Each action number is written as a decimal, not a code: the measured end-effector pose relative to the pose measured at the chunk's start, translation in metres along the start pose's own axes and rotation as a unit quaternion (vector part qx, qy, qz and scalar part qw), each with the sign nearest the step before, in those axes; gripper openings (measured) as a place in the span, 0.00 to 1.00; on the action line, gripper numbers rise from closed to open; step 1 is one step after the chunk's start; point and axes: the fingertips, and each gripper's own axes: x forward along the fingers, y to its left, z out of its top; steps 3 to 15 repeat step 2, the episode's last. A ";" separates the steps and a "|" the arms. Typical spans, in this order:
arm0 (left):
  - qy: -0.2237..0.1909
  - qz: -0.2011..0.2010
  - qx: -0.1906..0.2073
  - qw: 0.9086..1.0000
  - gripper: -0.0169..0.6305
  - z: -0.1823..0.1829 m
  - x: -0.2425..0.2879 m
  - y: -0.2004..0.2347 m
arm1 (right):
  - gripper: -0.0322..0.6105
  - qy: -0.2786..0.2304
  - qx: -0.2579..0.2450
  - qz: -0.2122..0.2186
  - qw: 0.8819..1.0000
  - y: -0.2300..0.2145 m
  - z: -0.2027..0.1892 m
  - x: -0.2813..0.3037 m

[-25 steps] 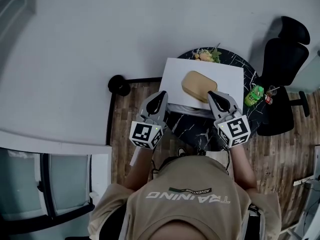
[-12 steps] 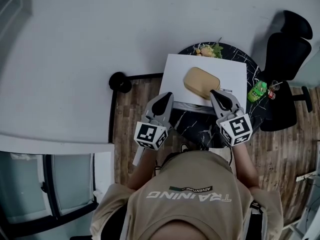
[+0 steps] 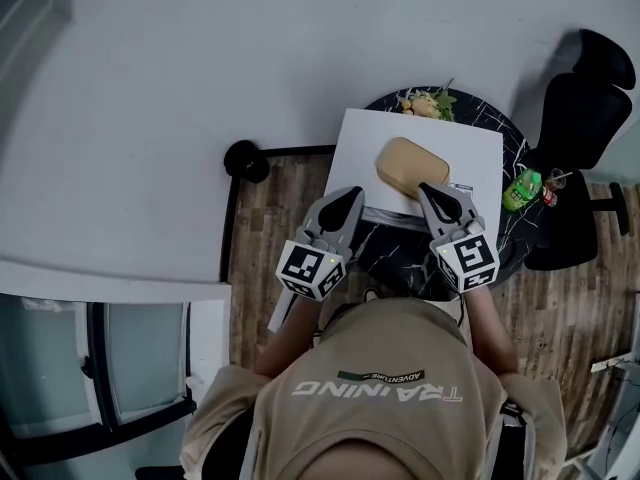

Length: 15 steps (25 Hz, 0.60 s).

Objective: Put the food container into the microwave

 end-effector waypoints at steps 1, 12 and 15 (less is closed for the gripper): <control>0.000 0.002 0.001 1.000 0.03 0.000 -0.001 0.001 | 0.06 0.000 0.000 0.001 1.000 0.001 0.000 0.001; -0.001 0.004 0.002 1.000 0.03 0.000 -0.002 0.002 | 0.06 0.001 0.001 0.002 1.000 0.001 0.000 0.002; -0.001 0.004 0.002 1.000 0.03 0.000 -0.002 0.002 | 0.06 0.001 0.001 0.002 1.000 0.001 0.000 0.002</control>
